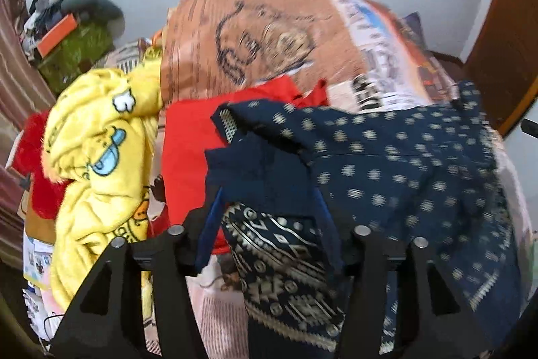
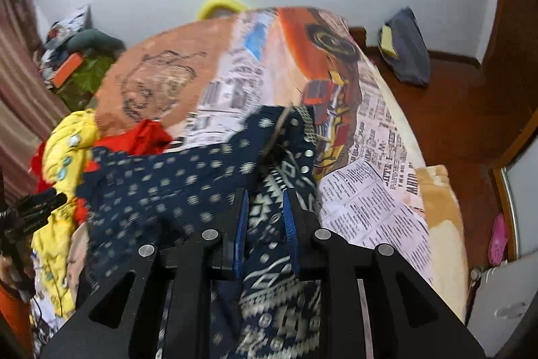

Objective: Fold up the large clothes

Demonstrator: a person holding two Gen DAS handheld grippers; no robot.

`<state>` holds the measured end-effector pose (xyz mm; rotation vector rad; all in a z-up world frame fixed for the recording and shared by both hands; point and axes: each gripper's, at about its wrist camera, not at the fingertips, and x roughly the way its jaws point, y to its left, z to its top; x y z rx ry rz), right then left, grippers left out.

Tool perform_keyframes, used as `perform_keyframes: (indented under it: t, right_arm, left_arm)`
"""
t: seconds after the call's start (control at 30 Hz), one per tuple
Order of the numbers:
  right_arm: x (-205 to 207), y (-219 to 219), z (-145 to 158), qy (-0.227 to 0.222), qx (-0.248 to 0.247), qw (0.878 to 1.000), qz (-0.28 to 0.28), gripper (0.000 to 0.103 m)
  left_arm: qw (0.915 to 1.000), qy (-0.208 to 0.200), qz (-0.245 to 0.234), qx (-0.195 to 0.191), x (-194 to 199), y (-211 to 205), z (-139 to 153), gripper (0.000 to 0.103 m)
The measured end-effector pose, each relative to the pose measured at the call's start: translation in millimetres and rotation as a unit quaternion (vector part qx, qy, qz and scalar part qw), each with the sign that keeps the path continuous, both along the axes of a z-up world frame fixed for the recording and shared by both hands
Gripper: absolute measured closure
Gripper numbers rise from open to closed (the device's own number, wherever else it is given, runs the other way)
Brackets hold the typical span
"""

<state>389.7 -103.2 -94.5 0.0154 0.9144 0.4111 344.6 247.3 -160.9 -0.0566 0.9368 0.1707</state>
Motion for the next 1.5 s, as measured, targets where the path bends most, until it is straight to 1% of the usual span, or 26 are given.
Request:
perform_keyframes:
  t: [0.07, 0.13, 0.17, 0.27, 0.33, 0.4, 0.43, 0.5, 0.57, 0.7, 0.77, 0.87, 0.97, 1.03, 1.13, 1.17, 1.27, 1.33, 1.4, 1.47, 1.5]
  right_arm:
    - [-17.0, 0.2, 13.9, -0.019, 0.000, 1.000, 0.008, 0.076]
    - [-33.0, 1.3, 25.0, -0.039, -0.005, 0.999, 0.014, 0.064]
    - [-43.2, 1.5, 31.6, -0.051, -0.009, 0.999, 0.017, 0.061]
    - [-68.5, 2.3, 43.7, -0.076, -0.017, 0.997, 0.023, 0.046]
    - [-83.3, 1.3, 46.8, -0.082, -0.017, 0.996, 0.023, 0.030]
    - [-96.6, -0.8, 46.2, -0.084, -0.018, 0.996, 0.027, 0.029]
    - [-100.2, -0.6, 44.3, -0.082, -0.021, 0.996, 0.029, 0.029]
    - [-109.0, -1.5, 38.4, -0.075, -0.027, 0.996, 0.034, 0.029]
    - [-119.0, -4.4, 27.3, -0.064, -0.034, 0.997, 0.038, 0.029]
    - [-137.6, -12.6, 0.1, -0.033, -0.049, 0.997, 0.046, 0.029]
    - [-145.5, -18.6, -15.4, -0.013, -0.051, 0.997, 0.047, 0.029]
    - [-156.1, -29.2, -40.5, 0.016, -0.060, 0.997, 0.039, 0.029]
    - [-164.4, -40.8, -63.3, 0.050, -0.058, 0.997, 0.027, 0.029]
    - [-170.1, -49.2, -76.4, 0.074, -0.049, 0.996, 0.017, 0.029]
    - [-178.5, -59.8, -90.8, 0.108, -0.028, 0.994, 0.003, 0.029]
    - [-181.3, -62.0, -94.4, 0.118, -0.019, 0.993, 0.001, 0.029]
    - [-187.3, -64.3, -102.6, 0.140, 0.003, 0.990, -0.001, 0.029]
    - [-188.6, -63.6, -105.8, 0.145, 0.017, 0.989, -0.001, 0.029]
    - [-188.9, -62.3, -107.5, 0.139, 0.027, 0.990, 0.000, 0.027]
    - [-186.3, -61.4, -109.8, 0.139, 0.038, 0.990, 0.007, 0.026]
    - [-185.1, -59.8, -111.4, 0.137, 0.042, 0.990, 0.007, 0.029]
  left_arm:
    - [0.9998, -0.019, -0.008, 0.003, -17.5, -7.3, 16.5, 0.043]
    - [0.9994, -0.031, -0.015, 0.003, -31.1, -13.1, 27.6, 0.041]
    - [0.9991, -0.038, -0.018, 0.002, -41.1, -16.1, 34.2, 0.039]
    - [0.9985, -0.049, -0.023, 0.002, -62.4, -22.6, 45.7, 0.036]
    - [0.9983, -0.053, -0.024, 0.004, -76.0, -24.5, 49.2, 0.030]
    - [0.9982, -0.054, -0.026, 0.005, -88.2, -25.2, 49.5, 0.023]
    - [0.9982, -0.053, -0.027, 0.003, -93.7, -25.1, 48.0, 0.020]
    - [0.9984, -0.046, -0.029, -0.012, -106.1, -23.0, 41.0, 0.013]
    - [0.9986, -0.035, -0.029, -0.026, -116.2, -20.5, 31.7, 0.013]
    - [0.9979, 0.000, -0.019, -0.062, -135.6, -9.3, -1.4, 0.013]
    - [0.9964, 0.018, -0.012, -0.082, -145.4, -4.1, -17.9, 0.013]
    - [0.9919, 0.049, 0.000, -0.117, -160.1, 5.4, -47.2, 0.013]
    - [0.9850, 0.082, 0.013, -0.152, -176.0, 11.9, -77.1, 0.013]
    - [0.9796, 0.096, 0.019, -0.175, -186.6, 15.4, -93.2, 0.013]
    - [0.9661, 0.113, 0.022, -0.231, -199.3, 18.1, -113.2, 0.013]
    - [0.9591, 0.119, 0.025, -0.256, -204.4, 18.1, -121.4, 0.013]
    - [0.9478, 0.126, 0.024, -0.292, -212.5, 13.8, -133.4, 0.014]
    - [0.9436, 0.125, 0.016, -0.306, -214.4, 9.2, -136.6, 0.014]
    - [0.9390, 0.123, 0.008, -0.321, -216.3, 1.5, -138.7, 0.019]
    - [0.9361, 0.118, 0.007, -0.331, -217.3, -3.2, -140.9, 0.023]
    - [0.9369, 0.112, 0.006, -0.331, -217.7, -4.3, -140.2, 0.025]
